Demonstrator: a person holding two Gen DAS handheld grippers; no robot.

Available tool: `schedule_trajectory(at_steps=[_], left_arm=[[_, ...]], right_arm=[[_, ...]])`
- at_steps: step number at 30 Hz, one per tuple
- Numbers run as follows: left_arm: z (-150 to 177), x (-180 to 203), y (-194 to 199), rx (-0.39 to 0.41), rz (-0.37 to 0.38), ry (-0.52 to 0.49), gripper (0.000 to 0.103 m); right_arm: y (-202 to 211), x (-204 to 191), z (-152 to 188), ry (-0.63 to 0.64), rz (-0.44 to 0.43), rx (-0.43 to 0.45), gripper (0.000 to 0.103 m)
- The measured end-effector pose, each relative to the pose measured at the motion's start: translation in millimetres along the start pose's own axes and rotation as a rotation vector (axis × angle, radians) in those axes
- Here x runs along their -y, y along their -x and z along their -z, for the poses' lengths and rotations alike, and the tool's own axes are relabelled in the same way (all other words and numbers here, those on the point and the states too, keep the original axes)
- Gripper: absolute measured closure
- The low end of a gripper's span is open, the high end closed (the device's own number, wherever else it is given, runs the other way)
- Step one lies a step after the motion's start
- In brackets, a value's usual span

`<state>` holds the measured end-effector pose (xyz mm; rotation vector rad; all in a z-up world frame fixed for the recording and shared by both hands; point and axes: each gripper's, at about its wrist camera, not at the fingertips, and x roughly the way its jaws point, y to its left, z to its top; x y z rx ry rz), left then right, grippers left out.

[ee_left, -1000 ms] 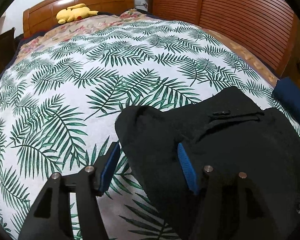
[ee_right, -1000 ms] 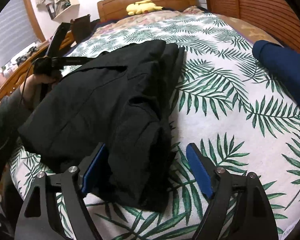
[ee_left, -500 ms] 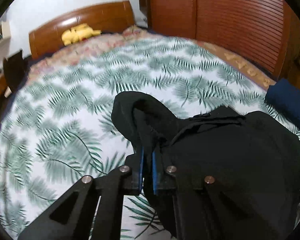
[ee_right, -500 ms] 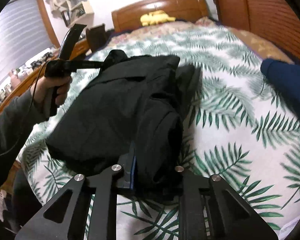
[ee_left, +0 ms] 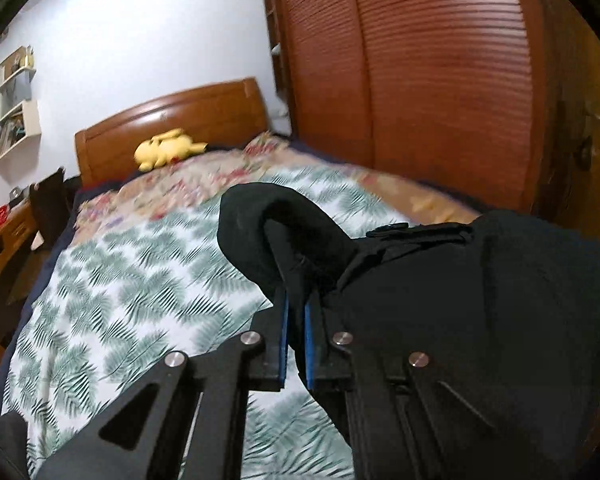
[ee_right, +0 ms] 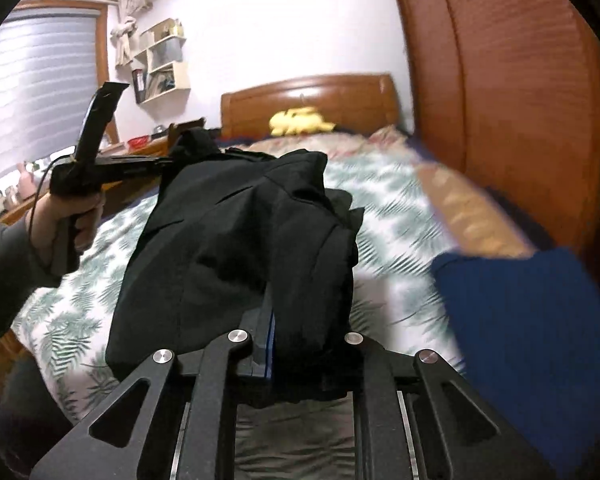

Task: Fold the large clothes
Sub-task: 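Lift the folded coat with both tools and carry it onto the navy cloth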

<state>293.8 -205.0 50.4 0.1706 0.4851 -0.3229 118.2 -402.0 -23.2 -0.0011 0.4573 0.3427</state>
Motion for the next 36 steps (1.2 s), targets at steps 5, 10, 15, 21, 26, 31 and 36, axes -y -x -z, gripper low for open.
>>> schedule_trajectory(at_steps=[5,10,15,21,26,31,36], left_arm=[[-35,63,1,0.062,0.076,-0.025,0.100],[-63,143,-12,0.084,0.174,-0.070,0.100],[-56,222,-50,0.017,0.250,-0.156,0.098],[-29,265,-101,-0.155,0.241,-0.202,0.096],[-23,249,-106,-0.206,0.297,-0.147,0.092],[-19,243,-84,-0.188,0.338,-0.180,0.086],[-2,241,-52,-0.178,0.391,-0.226,0.078]], right_arm=[[56,42,-27,0.048,0.126,0.053,0.091],[111,91,-33,0.062,0.280,0.071,0.091],[146,149,-18,-0.004,0.411,0.023,0.090],[131,202,34,-0.111,0.503,-0.136,0.078],[129,201,43,-0.100,0.595,-0.119,0.030],[142,186,21,-0.055,0.635,-0.033,0.028],[141,171,-6,-0.039,0.585,0.043,0.028]])
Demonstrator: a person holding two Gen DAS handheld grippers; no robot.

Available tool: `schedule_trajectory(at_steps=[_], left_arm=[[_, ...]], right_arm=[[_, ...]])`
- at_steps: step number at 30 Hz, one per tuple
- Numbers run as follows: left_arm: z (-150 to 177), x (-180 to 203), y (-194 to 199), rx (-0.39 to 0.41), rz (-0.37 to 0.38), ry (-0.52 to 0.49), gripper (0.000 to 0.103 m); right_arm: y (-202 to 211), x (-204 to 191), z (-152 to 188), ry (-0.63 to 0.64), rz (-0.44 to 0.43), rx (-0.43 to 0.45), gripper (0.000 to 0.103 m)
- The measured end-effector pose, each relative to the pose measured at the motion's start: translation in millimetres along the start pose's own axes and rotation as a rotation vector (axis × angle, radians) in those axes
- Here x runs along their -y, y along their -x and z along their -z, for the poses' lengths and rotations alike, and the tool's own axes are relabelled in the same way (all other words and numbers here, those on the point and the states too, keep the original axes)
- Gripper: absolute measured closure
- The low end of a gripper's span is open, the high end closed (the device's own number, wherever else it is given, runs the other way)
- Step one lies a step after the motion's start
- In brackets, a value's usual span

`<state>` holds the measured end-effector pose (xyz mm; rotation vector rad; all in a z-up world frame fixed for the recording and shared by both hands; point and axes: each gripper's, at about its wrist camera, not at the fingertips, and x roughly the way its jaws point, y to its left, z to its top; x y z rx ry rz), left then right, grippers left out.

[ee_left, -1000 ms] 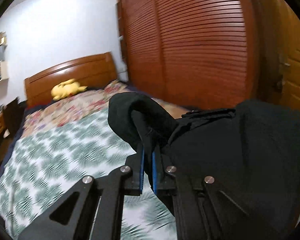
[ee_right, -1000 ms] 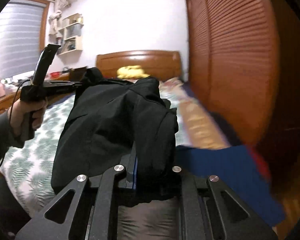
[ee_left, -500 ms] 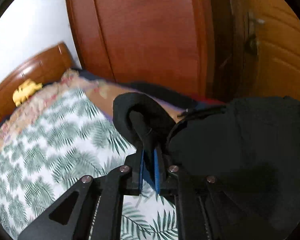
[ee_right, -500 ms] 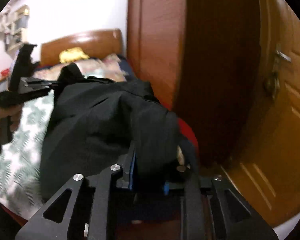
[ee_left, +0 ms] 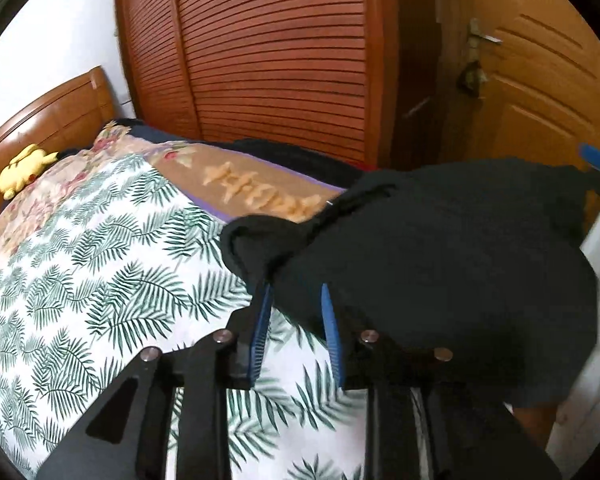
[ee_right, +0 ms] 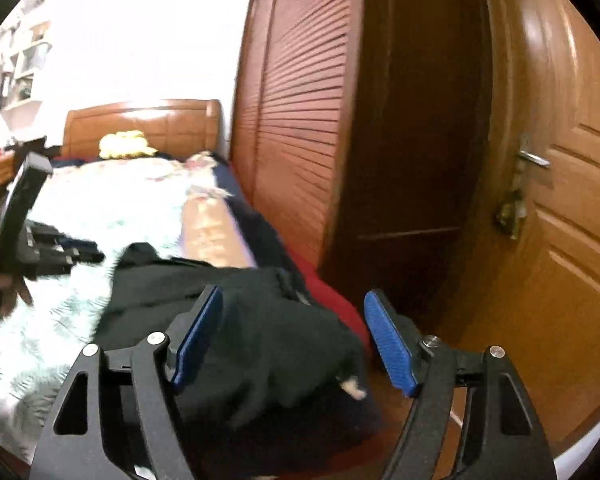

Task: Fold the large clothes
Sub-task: 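Lift the folded coat with both tools and carry it onto the navy cloth, then open both tools and withdraw them from the placed coat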

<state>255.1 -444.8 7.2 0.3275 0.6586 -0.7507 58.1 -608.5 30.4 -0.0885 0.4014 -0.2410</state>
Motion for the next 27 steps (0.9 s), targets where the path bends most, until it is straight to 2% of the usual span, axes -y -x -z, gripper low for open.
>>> schedule_trajectory(at_steps=[3,6,9,11,15,21,27], left_arm=[[19,4,22,0.020,0.007,-0.041,0.074],[34,8,39,0.037,0.030,-0.055,0.069],[50,10,56,0.048,0.066,-0.040,0.067],[59,10,67,0.055,0.080,-0.027,0.066],[73,7,88,0.077,0.090,-0.002,0.064],[84,-2,112,0.105,0.074,0.032,0.063],[101,-11,134,0.123,0.043,0.057,0.062]], right_arm=[[-11,-16,1,0.040,-0.037,-0.032,0.028],[-37,-25,8,0.048,-0.094,-0.116,0.028],[-65,-21,25,0.052,-0.060,-0.211,0.028],[-85,-7,40,-0.002,-0.061,-0.281,0.028],[-97,15,50,-0.066,-0.021,-0.332,0.028],[-70,3,34,-0.019,0.065,-0.306,0.026],[-37,-24,20,-0.022,0.024,-0.230,0.024]])
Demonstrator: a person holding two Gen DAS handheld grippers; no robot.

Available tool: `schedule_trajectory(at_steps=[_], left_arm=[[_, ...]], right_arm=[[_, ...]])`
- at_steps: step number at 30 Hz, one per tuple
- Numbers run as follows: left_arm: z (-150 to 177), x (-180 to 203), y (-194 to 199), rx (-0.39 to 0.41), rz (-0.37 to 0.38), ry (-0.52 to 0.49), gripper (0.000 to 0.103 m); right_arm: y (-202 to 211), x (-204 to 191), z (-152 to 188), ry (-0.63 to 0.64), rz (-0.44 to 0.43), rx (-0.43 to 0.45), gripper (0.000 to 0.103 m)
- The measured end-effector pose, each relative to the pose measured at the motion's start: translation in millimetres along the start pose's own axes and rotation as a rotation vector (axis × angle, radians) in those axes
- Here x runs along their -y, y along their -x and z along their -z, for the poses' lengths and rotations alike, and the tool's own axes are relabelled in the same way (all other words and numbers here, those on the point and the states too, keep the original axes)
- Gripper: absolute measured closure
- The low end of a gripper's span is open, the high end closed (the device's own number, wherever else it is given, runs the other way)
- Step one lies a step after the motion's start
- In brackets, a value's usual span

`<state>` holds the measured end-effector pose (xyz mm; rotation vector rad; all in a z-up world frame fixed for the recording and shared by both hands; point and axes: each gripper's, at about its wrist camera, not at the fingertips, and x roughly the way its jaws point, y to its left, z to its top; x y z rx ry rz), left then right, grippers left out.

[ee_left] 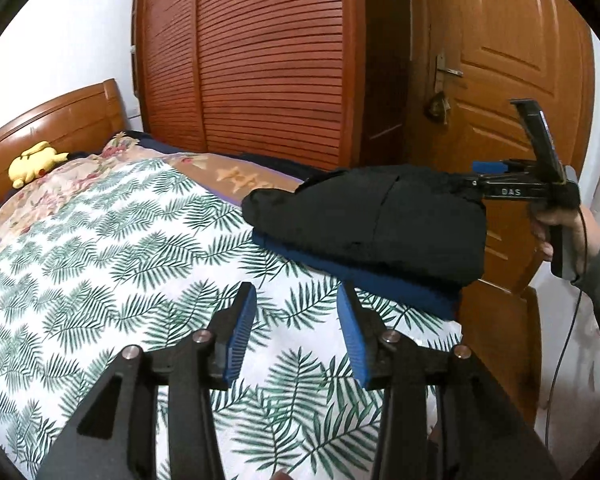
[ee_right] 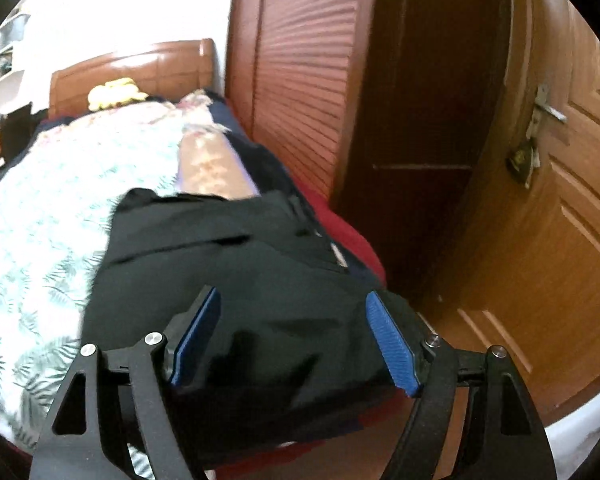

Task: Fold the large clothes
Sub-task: 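Open both tools and withdraw them from the placed coat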

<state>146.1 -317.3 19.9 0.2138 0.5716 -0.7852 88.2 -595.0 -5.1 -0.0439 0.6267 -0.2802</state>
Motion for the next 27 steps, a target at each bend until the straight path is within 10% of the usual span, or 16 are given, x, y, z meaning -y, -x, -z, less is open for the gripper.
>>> schedule_trajectory(at_steps=[27], left_arm=[[103,-100,31,-0.076,-0.211,0.228,0.062]], right_arm=[[-11,-221,19,0.096,-0.308,0.028,0.013]])
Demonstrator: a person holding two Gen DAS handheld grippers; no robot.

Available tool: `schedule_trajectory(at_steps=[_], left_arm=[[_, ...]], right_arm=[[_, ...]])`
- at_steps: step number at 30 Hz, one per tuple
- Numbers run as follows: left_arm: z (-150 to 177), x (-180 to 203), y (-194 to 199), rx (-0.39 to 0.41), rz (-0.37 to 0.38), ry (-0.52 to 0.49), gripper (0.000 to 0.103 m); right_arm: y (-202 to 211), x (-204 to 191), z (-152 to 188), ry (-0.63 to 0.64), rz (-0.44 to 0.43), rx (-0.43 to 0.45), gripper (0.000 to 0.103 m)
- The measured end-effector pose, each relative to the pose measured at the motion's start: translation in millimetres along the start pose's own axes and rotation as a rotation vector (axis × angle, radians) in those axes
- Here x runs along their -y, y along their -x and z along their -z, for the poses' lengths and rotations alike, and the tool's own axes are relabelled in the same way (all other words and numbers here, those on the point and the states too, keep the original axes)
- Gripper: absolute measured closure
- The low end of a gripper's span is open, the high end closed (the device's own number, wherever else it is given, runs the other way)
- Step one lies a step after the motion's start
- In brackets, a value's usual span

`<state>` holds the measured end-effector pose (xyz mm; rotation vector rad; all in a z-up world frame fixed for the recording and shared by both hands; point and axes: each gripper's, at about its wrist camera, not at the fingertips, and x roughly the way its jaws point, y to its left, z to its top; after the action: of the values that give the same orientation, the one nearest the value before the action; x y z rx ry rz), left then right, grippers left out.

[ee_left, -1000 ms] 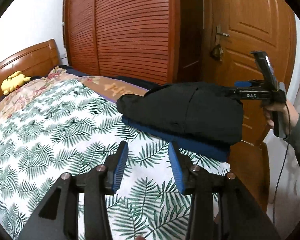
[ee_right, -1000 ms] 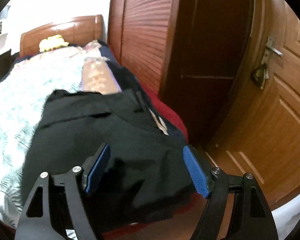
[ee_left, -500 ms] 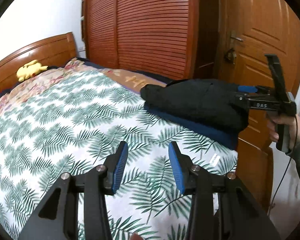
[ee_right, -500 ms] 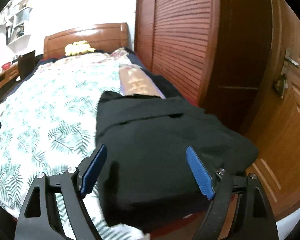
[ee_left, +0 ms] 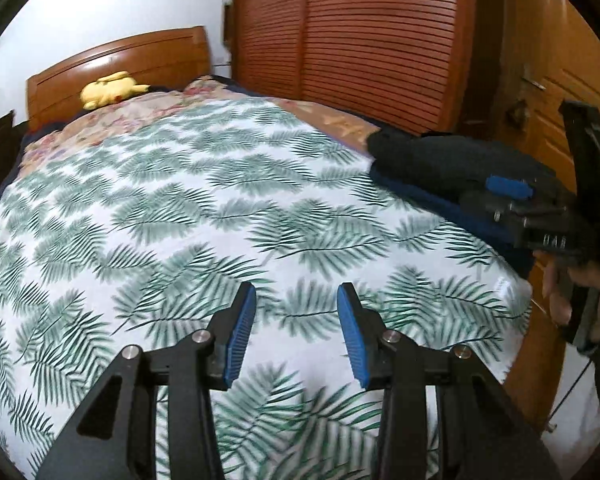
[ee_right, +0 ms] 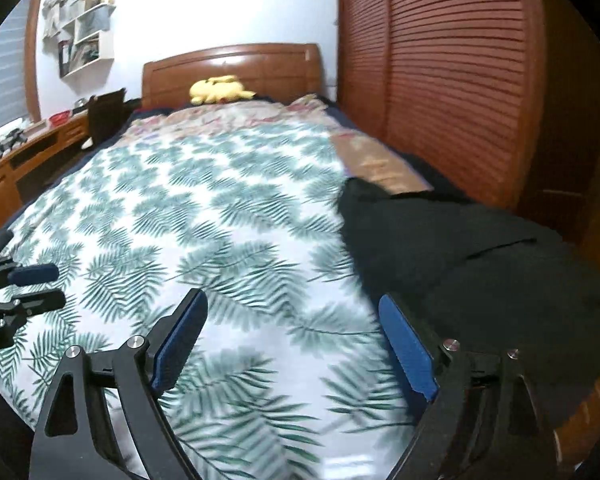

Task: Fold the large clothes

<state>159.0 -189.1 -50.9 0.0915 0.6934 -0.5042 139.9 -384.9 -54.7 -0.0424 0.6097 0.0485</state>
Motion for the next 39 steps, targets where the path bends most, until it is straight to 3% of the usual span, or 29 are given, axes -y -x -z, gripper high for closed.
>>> schedule_trajectory(at_steps=[7,15,30,34,39], left_arm=[[27,-39,17,0.004,-0.097,0.081,0.061],[59,-70,61,0.042,-0.213,0.151,0.061],[86,-87,160,0.127,-0.324,0.212,0.061],[86,-86,188,0.171,-0.344,0.221,0.061],[83,-81,216,0.220,-0.359,0.218,0.060]], right_arm=[[-32,-71,18,0.029,-0.109,-0.045,0.013],[-24,-137,35,0.041,-0.183,-0.038,0.013],[48,-202,38,0.063,-0.280,0.038,0.012],[73,-212,31,0.081,-0.278,0.083,0.001],[100,-214,19,0.070,-0.281,0.135,0.001]])
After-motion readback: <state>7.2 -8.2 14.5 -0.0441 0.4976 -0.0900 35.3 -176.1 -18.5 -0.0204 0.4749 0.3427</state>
